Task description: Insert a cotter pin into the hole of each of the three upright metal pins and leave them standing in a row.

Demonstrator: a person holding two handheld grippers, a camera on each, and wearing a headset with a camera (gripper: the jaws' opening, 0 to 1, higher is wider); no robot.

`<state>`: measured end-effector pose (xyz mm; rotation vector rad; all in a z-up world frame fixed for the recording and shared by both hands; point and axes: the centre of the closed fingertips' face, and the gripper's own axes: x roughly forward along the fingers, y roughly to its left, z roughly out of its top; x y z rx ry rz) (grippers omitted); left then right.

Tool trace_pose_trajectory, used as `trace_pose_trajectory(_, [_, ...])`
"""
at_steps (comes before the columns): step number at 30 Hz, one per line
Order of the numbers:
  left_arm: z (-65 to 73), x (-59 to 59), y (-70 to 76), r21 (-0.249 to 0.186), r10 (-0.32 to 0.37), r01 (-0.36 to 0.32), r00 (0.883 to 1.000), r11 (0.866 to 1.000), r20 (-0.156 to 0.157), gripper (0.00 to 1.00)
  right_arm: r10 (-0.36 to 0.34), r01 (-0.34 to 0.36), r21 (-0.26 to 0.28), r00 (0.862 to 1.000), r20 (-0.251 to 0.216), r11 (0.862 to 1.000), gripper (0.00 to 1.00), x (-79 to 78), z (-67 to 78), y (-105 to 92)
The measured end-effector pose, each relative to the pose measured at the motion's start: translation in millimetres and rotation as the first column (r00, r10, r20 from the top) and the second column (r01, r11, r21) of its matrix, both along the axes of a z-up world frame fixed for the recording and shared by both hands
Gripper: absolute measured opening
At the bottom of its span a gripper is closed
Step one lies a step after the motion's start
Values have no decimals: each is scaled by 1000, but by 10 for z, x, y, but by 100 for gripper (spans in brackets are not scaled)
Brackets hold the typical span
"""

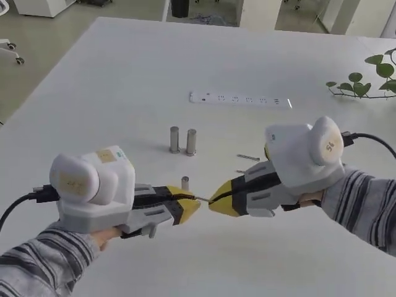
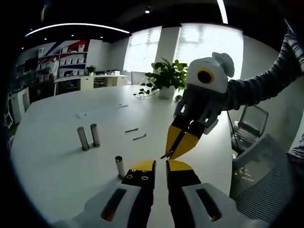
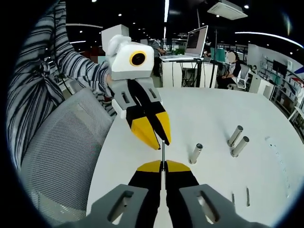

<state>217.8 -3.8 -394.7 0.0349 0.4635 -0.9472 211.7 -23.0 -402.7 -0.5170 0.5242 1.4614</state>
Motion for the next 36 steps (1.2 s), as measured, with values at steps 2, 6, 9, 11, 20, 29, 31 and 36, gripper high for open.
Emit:
trace_pose_trajectory(2, [-14,23,23,6,18,-18,1000,1000,8,12,-9,9,-19,1000,19,1000,0,61,-40,-22])
trace_pose_trajectory(6, [-56,114,104,29,85,-86,996,996,41,14,-39,40,-43,999,34,998,0,182,-105,-63])
trace_pose_trajectory(9, [-113,183,158,49,132,-135,989,990,60,16,-42,47,-77,997,63,996,0,276,-176,-96])
trace_pose_trajectory(11, [-159,226,183,56,156,-159,986,986,65,17,-45,50,-83,997,69,995,0,332,-205,-95])
trace_pose_trajectory(20, [-457,432,256,123,256,-261,965,957,57,21,-13,28,-129,993,116,991,0,566,-357,-34])
trace_pose_trajectory(29, [-602,587,202,132,294,-296,955,946,35,19,21,2,-167,991,134,986,0,699,-476,23])
trace_pose_trajectory(31, [-630,626,193,138,297,-299,954,944,34,18,22,0,-170,991,129,985,0,716,-495,26])
trace_pose_trajectory(36, [-701,697,174,148,312,-312,950,939,20,16,24,-3,-175,993,118,985,0,732,-536,43])
